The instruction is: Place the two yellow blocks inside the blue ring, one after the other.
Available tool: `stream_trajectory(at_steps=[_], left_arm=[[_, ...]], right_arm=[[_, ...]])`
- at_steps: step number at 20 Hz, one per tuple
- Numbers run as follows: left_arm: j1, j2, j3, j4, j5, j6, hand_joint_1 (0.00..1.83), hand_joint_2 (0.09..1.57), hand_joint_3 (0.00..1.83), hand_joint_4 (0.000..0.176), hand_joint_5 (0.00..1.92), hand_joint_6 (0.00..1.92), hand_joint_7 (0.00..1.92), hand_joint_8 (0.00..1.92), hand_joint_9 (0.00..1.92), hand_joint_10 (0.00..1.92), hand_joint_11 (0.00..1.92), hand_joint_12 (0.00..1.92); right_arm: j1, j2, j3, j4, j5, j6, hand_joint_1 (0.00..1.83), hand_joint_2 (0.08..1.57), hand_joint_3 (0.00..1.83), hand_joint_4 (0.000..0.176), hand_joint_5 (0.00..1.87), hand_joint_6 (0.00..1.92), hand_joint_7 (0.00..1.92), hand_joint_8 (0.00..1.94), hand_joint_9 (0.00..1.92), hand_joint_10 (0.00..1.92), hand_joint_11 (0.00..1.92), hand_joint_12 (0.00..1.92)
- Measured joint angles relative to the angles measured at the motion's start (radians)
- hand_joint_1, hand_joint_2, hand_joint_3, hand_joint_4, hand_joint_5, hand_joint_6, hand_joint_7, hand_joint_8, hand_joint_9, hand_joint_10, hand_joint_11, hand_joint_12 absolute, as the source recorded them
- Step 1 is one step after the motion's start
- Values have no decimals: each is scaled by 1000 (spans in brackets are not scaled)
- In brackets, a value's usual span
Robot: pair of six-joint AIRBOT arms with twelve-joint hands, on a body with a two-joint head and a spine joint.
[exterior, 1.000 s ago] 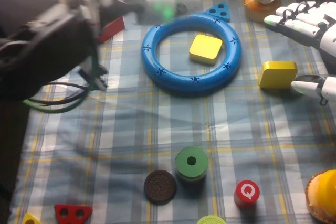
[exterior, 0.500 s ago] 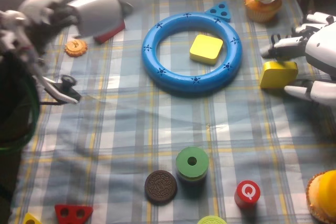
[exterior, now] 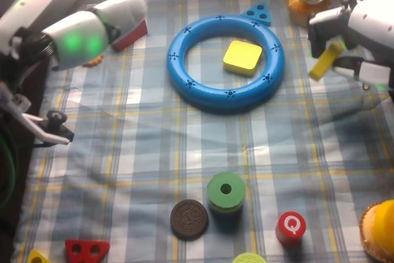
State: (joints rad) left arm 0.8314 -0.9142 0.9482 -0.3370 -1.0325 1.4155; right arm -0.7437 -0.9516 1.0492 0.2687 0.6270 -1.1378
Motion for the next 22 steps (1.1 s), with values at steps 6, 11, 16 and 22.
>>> stream_trajectory(at_steps=[6, 11, 16, 22], left_arm=[[45, 0, -9, 3, -31, -26, 452, 1418, 0, 0, 184, 1, 87, 1, 73, 2, 0, 546], [58, -10, -9, -21, -34, -26, 355, 1429, 1, 15, 173, 0, 88, 0, 95, 2, 0, 685], [58, -18, 2, -22, -31, -27, 449, 1413, 0, 23, 197, 1, 93, 0, 94, 6, 0, 722], [58, -19, 2, -26, -29, -27, 321, 1417, 1, 16, 194, 2, 98, 2, 63, 2, 0, 234]], right_arm=[[127, -82, 91, -38, -46, 1, 1322, 1263, 2, 0, 593, 1369, 738, 1430, 690, 1619, 559, 1780], [227, -232, 204, -83, -177, 1, 1313, 1266, 0, 0, 607, 1369, 702, 1455, 711, 1606, 594, 1718], [250, -301, 254, -88, -263, -19, 948, 1238, 0, 0, 374, 451, 522, 606, 436, 994, 219, 1655], [253, -301, 251, -89, -267, -19, 759, 1206, 0, 82, 7, 0, 154, 0, 50, 537, 0, 1209]])
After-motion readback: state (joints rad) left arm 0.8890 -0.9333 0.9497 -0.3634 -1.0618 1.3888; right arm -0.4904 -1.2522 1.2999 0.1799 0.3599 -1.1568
